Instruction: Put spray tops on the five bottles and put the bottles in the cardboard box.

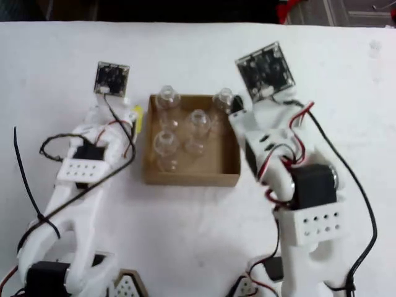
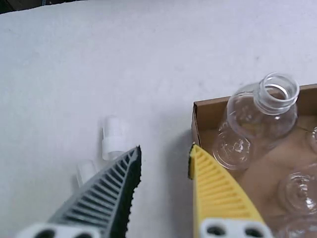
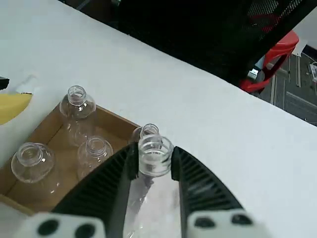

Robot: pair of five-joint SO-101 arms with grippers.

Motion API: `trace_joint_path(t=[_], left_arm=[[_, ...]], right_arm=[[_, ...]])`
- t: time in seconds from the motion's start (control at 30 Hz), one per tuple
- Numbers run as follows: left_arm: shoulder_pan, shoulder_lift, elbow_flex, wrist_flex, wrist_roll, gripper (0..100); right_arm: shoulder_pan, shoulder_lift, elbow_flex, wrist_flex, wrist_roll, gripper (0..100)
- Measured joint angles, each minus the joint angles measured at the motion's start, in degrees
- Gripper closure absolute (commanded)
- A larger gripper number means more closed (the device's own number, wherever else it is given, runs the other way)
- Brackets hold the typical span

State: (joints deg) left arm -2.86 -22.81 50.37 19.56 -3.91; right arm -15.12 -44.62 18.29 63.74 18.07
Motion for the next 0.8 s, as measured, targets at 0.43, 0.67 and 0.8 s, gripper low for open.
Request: trace_joint_path(t=[0.43, 0.67, 0.8], left_arm=[[0.00, 0.00, 0.00, 0.00, 0.00, 85], [0.00, 0.00, 0.00, 0.00, 0.00, 85], [0.00, 0.00, 0.00, 0.00, 0.00, 85]], right_arm=[[-0.97, -10.64, 25.05, -25.32, -12.66, 95.4], [-1.05, -19.25, 45.45, -39.21, -14.33, 95.4], [-1.67, -26.37, 57.23, -47.12, -17.32, 95.4]])
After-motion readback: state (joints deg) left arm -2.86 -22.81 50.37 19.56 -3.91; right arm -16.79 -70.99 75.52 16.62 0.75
